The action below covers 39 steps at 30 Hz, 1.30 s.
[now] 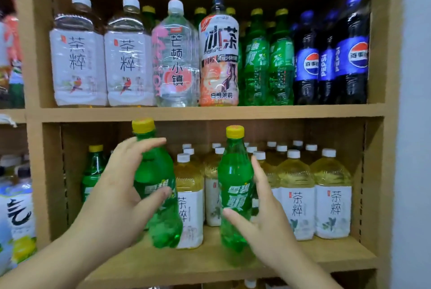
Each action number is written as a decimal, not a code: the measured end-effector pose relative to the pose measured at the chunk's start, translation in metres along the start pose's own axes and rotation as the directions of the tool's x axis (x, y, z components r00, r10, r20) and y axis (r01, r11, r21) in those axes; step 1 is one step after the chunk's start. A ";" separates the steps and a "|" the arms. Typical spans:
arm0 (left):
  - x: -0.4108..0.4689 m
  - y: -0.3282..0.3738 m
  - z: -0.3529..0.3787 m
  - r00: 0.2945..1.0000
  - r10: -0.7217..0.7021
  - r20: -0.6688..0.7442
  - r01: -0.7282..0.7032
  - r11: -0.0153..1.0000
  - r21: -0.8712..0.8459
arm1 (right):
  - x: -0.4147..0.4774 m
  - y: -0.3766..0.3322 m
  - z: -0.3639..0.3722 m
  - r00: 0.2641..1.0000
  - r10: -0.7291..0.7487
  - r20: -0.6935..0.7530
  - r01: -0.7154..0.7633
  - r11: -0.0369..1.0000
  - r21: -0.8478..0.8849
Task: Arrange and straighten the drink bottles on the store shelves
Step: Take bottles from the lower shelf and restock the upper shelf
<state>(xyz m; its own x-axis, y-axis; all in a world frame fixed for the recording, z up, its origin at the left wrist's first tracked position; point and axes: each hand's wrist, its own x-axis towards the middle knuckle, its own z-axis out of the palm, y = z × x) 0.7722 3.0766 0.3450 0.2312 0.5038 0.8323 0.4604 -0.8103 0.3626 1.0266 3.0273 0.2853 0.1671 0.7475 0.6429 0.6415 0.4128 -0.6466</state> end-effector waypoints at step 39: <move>0.242 0.180 0.104 0.995 0.097 0.027 -0.093 0.986 -0.135 | 0.198 -0.042 -0.183 0.919 -0.150 -0.364 0.171 0.985 0.027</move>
<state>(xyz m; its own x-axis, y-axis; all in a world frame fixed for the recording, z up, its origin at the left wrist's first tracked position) 1.0003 3.0839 0.5685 0.2978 0.4303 0.8521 0.3170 -0.8866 0.3369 1.1692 3.0626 0.5148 0.3300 0.4362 0.8371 0.6404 0.5480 -0.5381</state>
